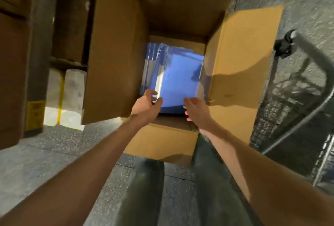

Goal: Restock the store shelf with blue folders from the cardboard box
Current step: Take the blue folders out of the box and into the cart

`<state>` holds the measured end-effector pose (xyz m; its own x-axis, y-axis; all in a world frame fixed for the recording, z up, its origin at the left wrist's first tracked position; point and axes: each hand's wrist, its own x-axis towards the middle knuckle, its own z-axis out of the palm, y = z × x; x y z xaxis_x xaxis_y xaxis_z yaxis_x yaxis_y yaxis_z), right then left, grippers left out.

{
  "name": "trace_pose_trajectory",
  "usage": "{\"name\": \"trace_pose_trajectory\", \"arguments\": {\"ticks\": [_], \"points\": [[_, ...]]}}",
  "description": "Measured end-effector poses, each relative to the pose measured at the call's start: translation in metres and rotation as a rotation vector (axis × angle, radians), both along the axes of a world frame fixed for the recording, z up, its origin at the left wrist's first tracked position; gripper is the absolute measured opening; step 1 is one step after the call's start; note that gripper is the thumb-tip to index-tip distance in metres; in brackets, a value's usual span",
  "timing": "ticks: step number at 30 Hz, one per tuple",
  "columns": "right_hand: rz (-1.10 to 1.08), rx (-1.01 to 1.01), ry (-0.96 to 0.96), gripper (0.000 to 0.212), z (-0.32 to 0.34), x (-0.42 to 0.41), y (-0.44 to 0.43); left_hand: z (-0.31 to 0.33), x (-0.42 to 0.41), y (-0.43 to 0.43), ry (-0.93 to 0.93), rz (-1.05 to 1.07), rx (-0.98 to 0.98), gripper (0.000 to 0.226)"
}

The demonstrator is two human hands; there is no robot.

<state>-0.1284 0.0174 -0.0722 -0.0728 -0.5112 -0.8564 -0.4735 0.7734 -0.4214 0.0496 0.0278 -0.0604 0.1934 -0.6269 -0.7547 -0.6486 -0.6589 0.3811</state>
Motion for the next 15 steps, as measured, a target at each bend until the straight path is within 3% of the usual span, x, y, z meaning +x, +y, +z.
{"name": "trace_pose_trajectory", "arguments": {"ticks": [8,15], "points": [[-0.104,0.034,-0.080,0.033,-0.123,-0.005,-0.014,-0.150,-0.009,-0.015,-0.043,-0.002,0.154,0.066],[-0.184,0.033,-0.090,0.028,-0.187,-0.012,-0.010,-0.215,-0.026,-0.014,0.022,0.127,0.218,0.073]]}}
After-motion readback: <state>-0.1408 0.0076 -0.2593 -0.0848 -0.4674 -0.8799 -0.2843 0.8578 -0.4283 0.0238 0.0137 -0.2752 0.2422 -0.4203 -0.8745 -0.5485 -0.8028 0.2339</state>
